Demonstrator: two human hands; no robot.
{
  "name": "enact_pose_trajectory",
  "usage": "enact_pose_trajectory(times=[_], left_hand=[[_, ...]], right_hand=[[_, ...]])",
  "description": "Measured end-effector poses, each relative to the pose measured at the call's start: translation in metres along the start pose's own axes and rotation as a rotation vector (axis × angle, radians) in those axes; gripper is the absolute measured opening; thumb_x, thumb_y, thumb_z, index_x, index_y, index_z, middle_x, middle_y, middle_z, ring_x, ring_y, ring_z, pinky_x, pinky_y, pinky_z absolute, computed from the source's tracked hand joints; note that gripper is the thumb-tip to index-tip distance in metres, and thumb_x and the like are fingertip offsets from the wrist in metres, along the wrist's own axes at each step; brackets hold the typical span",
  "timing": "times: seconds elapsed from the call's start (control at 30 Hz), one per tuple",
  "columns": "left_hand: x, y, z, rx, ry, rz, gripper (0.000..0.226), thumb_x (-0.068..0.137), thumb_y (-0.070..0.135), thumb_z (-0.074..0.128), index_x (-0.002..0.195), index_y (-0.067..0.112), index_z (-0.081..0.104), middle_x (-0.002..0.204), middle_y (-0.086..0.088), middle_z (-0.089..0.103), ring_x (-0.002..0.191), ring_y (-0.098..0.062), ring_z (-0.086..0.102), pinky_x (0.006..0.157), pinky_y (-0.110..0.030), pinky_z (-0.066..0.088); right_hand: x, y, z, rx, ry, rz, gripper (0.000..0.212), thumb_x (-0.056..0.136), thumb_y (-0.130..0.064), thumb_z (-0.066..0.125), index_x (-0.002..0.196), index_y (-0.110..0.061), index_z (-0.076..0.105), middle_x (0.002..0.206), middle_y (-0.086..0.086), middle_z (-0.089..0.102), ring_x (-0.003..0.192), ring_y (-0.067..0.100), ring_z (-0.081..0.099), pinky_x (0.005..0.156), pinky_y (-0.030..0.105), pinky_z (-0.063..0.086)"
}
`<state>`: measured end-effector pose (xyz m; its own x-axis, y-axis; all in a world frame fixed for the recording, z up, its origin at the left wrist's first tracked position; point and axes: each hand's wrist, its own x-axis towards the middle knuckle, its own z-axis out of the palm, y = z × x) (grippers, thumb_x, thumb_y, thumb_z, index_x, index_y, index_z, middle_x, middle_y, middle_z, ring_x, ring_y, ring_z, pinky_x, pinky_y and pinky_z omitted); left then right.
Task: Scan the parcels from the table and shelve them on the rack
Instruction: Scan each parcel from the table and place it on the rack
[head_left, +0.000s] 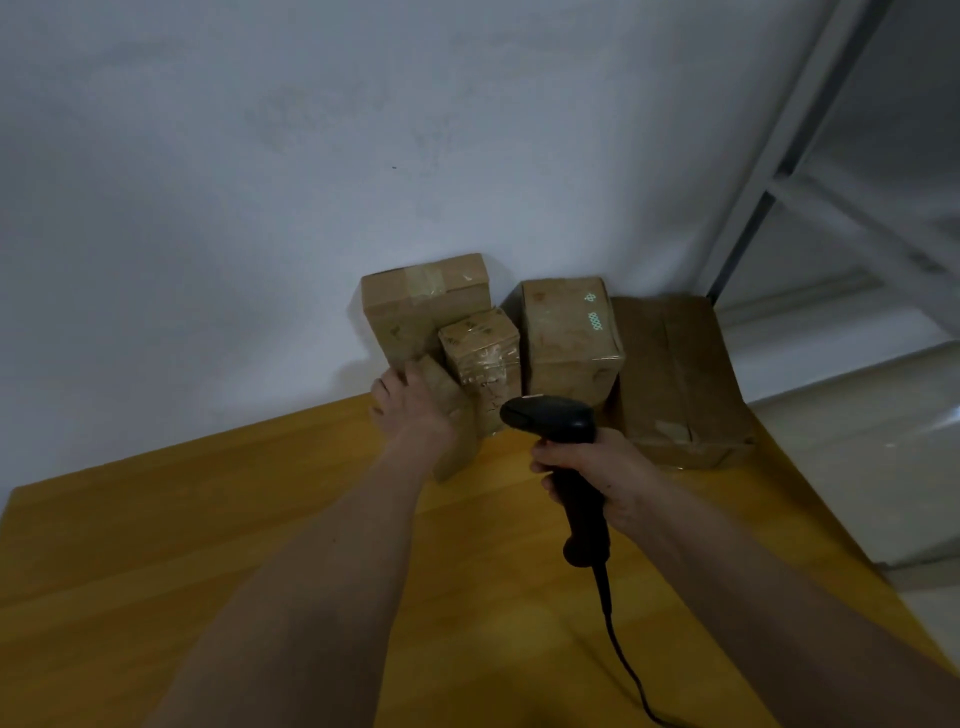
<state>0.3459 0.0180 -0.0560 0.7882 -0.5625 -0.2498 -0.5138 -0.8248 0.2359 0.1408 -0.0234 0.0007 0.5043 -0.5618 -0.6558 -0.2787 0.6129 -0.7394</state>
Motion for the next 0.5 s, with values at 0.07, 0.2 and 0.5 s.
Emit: enact_pose_trajectory(times=[0.07,0.2,0.5], left_hand=[[-0.003,0.003,-0.001,0.094,0.029,-0.016,0.1,0.066,0.026,0.08,0.144,0.013,0.02,0.136,-0.013,0.027,0.128,-0.032,0.026,0.104,-0.04,0.038],[-0.017,0.002,-0.007,0.195,-0.097,0.06,0.085,0.067,0.027,0.081,0.135,0.012,0.032,0.13,-0.01,0.028,0.122,-0.028,0.029,0.092,-0.033,0.044],[-0.083,-0.017,0.005,0.344,-0.187,0.613,0.106,0.068,0.019,0.084,0.149,0.036,0.017,0.152,-0.007,0.011,0.139,-0.031,0.016,0.111,-0.045,0.033]], right_hand=[[0.004,0.001,-0.002,0.004,0.007,0.006,0.011,0.08,0.0,0.072,0.09,0.0,0.066,0.078,0.014,0.067,0.06,0.02,0.059,0.062,0.032,0.051],[0.005,0.002,-0.008,0.004,0.017,0.014,0.011,0.081,-0.001,0.072,0.09,-0.001,0.066,0.076,0.013,0.067,0.06,0.02,0.059,0.062,0.033,0.051],[0.003,0.009,-0.024,0.055,0.03,0.033,0.021,0.081,0.0,0.072,0.1,0.002,0.064,0.075,0.014,0.066,0.057,0.02,0.059,0.06,0.033,0.051]])
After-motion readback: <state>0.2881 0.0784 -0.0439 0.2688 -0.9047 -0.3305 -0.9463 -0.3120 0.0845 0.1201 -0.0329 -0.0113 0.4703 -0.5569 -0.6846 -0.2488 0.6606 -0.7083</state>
